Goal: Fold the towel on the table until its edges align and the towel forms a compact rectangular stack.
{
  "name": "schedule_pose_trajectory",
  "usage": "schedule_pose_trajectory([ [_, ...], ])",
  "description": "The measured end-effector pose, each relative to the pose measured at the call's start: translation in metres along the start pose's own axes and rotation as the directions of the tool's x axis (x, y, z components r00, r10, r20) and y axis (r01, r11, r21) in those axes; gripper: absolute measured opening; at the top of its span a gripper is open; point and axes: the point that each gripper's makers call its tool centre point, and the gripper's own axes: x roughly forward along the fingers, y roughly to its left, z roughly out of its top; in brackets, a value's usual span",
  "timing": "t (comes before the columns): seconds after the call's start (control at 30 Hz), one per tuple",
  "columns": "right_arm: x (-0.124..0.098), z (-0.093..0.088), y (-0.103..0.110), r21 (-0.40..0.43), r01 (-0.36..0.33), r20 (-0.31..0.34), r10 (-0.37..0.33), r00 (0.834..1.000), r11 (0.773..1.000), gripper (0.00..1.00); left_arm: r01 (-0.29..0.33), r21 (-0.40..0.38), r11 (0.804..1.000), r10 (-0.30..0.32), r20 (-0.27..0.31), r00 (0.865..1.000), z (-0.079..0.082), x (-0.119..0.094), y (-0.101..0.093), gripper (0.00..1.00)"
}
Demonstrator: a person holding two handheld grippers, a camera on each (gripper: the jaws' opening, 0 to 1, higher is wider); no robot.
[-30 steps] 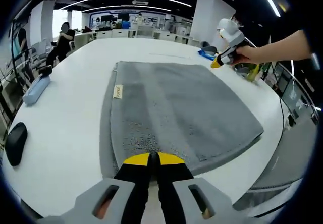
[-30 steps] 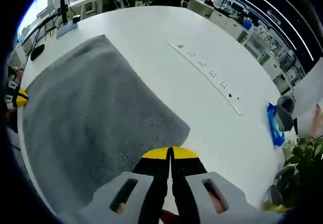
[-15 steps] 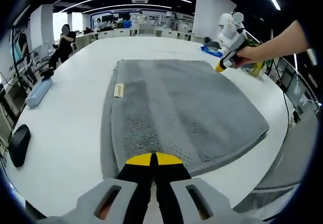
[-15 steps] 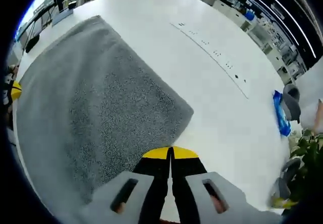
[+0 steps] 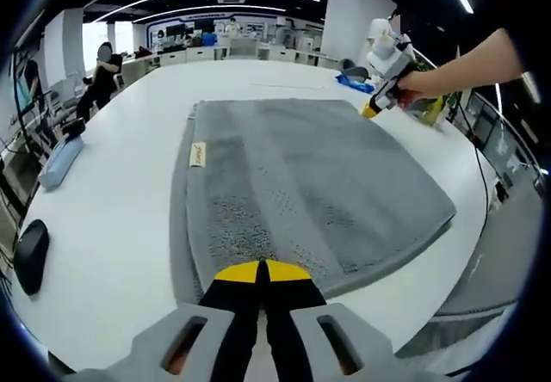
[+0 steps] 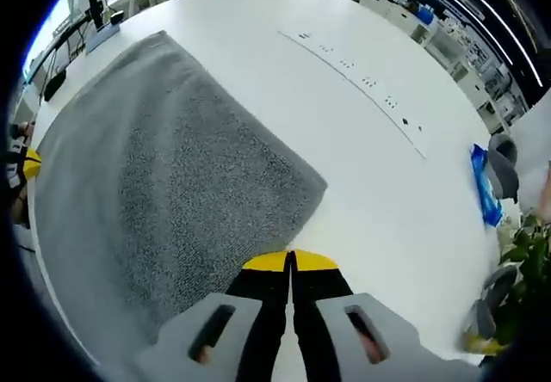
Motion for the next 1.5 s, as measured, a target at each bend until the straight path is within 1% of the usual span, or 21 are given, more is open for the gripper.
schedule_pose_trajectory([
  [0.03,-0.005,0.005,-0.002,0.0,0.01,0.031,-0.01,0.999,1.0,0.0,0.003,-0.011,1.0,-0.003,-0.004,1.0,0.0,0.0,0.001,0.01],
  [0.07,-0.006,0.011,-0.003,0.011,0.005,0.061,-0.006,0.998,1.0,0.0,0.005,-0.02,1.0,-0.005,-0.004,1.0,0.0,0.0,0.001,0.01],
  [0.1,-0.009,0.017,-0.002,0.038,-0.017,0.082,0.014,0.997,0.999,0.0,0.01,-0.03,0.999,-0.01,-0.003,1.0,-0.001,0.0,0.001,0.01],
  [0.17,-0.012,0.024,0.0,0.069,-0.05,0.102,0.043,0.994,0.996,0.0,0.022,-0.042,0.999,-0.022,-0.003,1.0,-0.001,0.0,0.002,0.01],
  [0.27,-0.013,0.029,-0.001,0.063,-0.045,0.105,0.038,0.994,0.997,0.0,0.05,-0.096,0.994,-0.051,-0.004,0.999,-0.001,0.0,0.003,0.01],
  [0.37,-0.007,0.032,0.003,0.062,-0.064,0.103,0.058,0.993,0.996,0.0,0.054,-0.094,0.994,-0.055,-0.01,0.998,-0.001,0.001,0.002,0.01],
  [0.43,-0.001,0.03,0.005,0.055,-0.065,0.085,0.06,0.995,0.996,0.0,0.058,-0.093,0.994,-0.06,-0.02,0.998,-0.001,0.001,0.001,0.01],
  [0.5,0.004,0.025,0.007,0.042,-0.063,0.059,0.061,0.996,0.997,0.0,0.069,-0.113,0.991,-0.073,-0.033,0.997,-0.001,0.002,0.003,0.01],
  [0.53,0.006,0.022,0.008,0.045,-0.067,0.051,0.064,0.997,0.997,0.0,0.079,-0.135,0.988,-0.085,-0.043,0.995,-0.002,0.002,0.003,0.01],
  [0.63,0.006,0.022,0.008,0.06,-0.066,0.059,0.063,0.996,0.996,0.0,0.102,-0.201,0.974,-0.117,-0.063,0.991,-0.002,0.003,0.003,0.01],
  [0.7,0.006,0.021,0.008,0.059,-0.063,0.064,0.059,0.996,0.996,0.0,0.115,-0.21,0.971,-0.134,-0.078,0.988,-0.002,0.004,0.004,0.01],
  [0.77,0.007,0.02,0.007,0.037,-0.055,0.086,0.052,0.995,0.998,0.0,0.119,-0.205,0.971,-0.14,-0.094,0.986,-0.001,0.004,0.002,0.01],
  [0.8,0.006,0.019,0.007,0.046,-0.054,0.086,0.05,0.995,0.998,0.0,0.119,-0.197,0.973,-0.141,-0.101,0.985,0.0,0.004,0.0,0.01],
  [0.9,0.006,0.017,0.006,0.123,-0.045,0.106,0.032,0.994,0.991,0.0,0.113,-0.164,0.98,-0.133,-0.119,0.984,0.001,0.006,-0.002,0.01],
  [1.03,0.004,0.012,0.006,0.133,-0.042,0.08,0.032,0.996,0.99,0.0,0.103,-0.113,0.988,-0.117,-0.132,0.984,0.005,0.009,-0.004,0.01],
  [1.13,0.002,0.004,0.006,0.116,-0.022,0.051,0.017,0.999,0.993,0.0,0.105,-0.096,0.99,-0.117,-0.13,0.985,0.007,0.011,-0.003,0.01],
  [1.2,0.001,-0.001,0.005,0.08,-0.007,0.03,0.005,1.0,0.997,0.0,0.111,-0.084,0.99,-0.121,-0.132,0.984,0.008,0.012,-0.004,0.01],
  [1.37,-0.004,-0.013,0.006,0.064,0.01,0.006,-0.01,1.0,0.998,0.0,0.121,-0.037,0.992,-0.126,-0.147,0.981,0.011,0.015,-0.005,0.01],
  [1.43,-0.006,-0.019,0.006,0.049,0.009,-0.003,-0.009,1.0,0.999,0.0,0.125,-0.002,0.992,-0.124,-0.162,0.979,0.01,0.015,-0.006,0.01],
  [1.5,-0.007,-0.025,0.006,0.057,0.008,-0.006,-0.008,1.0,0.998,0.0,0.126,0.036,0.991,-0.118,-0.177,0.977,0.01,0.015,-0.006,0.01],
])
